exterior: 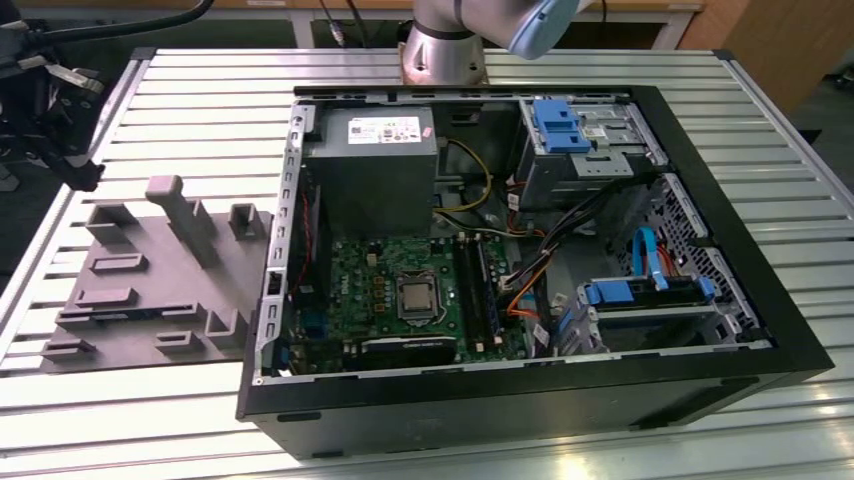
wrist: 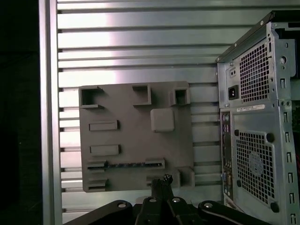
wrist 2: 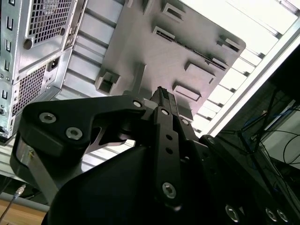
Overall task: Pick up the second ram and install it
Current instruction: 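Reach for the second ram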
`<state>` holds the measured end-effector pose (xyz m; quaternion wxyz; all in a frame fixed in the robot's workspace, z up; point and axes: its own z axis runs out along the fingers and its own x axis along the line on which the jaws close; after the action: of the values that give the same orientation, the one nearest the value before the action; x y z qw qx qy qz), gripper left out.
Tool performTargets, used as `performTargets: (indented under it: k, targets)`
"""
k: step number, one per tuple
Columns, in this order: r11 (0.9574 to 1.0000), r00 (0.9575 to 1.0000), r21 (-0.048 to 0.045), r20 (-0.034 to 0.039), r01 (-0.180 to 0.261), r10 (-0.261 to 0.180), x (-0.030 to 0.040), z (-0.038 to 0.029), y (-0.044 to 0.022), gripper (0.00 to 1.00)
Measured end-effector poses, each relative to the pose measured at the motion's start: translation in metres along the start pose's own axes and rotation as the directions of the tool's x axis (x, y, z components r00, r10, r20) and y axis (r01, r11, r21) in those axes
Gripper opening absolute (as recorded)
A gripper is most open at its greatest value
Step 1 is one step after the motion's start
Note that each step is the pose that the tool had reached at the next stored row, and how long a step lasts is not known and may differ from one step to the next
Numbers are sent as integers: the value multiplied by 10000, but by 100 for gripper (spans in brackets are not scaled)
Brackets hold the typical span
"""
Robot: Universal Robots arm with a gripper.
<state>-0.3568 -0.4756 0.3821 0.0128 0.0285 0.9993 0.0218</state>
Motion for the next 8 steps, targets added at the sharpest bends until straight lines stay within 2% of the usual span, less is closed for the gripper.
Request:
performTargets:
  k: [8]
  targets:
    - [10000, 10000, -1, 1, 7, -7, 30, 20, -30, 11]
